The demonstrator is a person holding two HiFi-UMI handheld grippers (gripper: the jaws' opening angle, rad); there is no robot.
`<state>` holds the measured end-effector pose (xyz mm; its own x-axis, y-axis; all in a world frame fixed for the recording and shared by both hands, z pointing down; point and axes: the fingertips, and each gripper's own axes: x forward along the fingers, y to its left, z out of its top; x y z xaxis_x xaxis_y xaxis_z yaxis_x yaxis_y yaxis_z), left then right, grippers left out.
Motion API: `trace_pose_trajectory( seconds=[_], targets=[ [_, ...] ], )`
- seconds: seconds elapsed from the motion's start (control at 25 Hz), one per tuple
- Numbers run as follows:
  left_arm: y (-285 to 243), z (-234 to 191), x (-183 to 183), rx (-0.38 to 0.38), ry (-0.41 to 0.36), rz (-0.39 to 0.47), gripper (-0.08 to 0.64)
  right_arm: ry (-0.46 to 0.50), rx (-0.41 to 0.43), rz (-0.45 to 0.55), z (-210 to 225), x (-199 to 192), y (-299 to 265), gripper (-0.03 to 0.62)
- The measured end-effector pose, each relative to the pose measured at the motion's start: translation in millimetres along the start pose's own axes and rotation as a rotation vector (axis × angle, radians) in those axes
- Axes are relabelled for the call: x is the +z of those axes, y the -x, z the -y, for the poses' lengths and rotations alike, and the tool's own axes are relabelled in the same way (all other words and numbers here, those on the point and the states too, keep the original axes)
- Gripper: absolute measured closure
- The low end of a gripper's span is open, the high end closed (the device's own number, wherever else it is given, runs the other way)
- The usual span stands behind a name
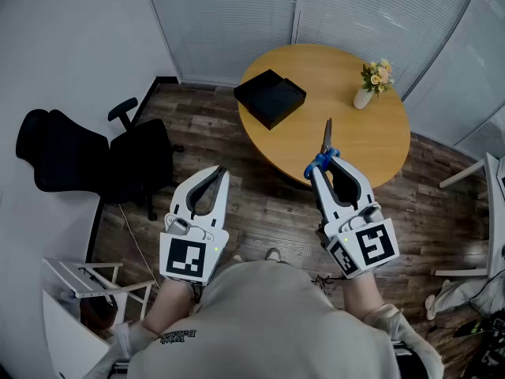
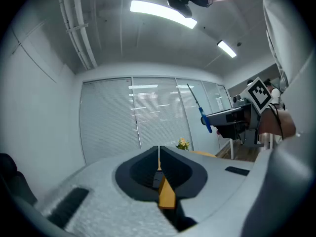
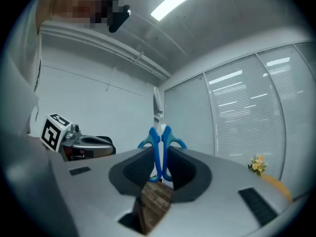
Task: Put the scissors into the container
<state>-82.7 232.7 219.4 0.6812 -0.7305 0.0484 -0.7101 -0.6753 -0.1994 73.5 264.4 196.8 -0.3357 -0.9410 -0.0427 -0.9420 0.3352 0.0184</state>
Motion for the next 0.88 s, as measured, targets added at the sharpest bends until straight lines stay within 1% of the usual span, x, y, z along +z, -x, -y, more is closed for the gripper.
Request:
trace_pose_trajectory(
  seconds=[0.12,0.36,0.6,0.88],
  targets=[
    [-1.3,-0.1,-1.7,0.007,0.013,-0.001,0.531,-0.01,0.008,-0.006,2.2,-4.0,-1.3,0.497],
    [-7.4,4.9,-8.4,0.009,0.013,-0.019,0.531,-0.029,0.034,-0.032,7.5,-15.6,-3.2,0.495],
    [-15.2,14.2,-11.9,0.016,0.015,-0.028,0.531,-0.026,0.057,-0.053,16.0,-25.5,-0.4,0.497],
    [-25.3,23.3,-12.9,0.049,0.005,-0.032,0.531,-0.036,0.082,-0.06,32.1,-33.2,1.3,0.495]
  ],
)
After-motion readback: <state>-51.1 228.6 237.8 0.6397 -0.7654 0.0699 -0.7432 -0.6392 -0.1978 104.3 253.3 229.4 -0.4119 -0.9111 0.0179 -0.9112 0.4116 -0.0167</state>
